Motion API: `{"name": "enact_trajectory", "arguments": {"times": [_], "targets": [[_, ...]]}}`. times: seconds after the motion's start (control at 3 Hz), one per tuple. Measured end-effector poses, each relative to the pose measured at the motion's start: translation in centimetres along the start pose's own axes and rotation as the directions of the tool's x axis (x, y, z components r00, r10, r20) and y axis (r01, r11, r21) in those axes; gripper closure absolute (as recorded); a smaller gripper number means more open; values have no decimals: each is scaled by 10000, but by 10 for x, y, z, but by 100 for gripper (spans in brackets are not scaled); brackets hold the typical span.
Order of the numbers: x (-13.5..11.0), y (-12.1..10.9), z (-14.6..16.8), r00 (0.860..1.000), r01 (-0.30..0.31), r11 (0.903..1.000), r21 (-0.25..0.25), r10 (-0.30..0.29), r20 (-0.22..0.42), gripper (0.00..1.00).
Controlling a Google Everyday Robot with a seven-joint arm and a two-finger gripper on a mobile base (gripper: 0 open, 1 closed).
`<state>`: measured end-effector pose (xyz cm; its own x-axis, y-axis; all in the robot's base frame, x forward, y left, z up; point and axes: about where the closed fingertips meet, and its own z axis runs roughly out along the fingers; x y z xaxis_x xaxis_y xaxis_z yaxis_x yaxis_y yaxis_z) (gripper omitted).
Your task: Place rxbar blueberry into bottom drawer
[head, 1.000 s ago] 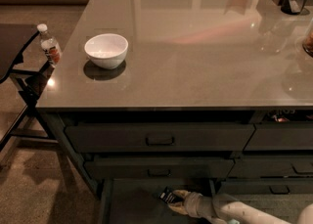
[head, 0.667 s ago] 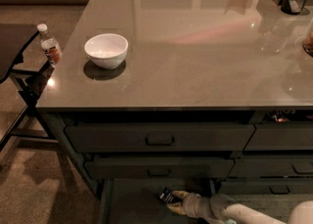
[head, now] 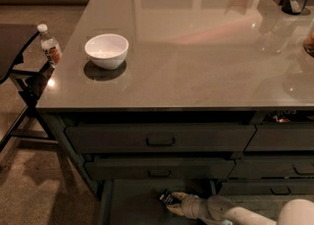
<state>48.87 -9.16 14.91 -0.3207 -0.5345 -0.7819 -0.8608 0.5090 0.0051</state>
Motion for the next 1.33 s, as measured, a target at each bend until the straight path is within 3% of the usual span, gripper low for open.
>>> {"name": "enact_trajectory", "arguments": {"times": [0.33, 1.33], "targets": [[5, 0, 6, 10000, -75, 9999, 75, 75, -50, 100], [5, 0, 6, 10000, -75, 9999, 74, 75, -50, 35]]}}
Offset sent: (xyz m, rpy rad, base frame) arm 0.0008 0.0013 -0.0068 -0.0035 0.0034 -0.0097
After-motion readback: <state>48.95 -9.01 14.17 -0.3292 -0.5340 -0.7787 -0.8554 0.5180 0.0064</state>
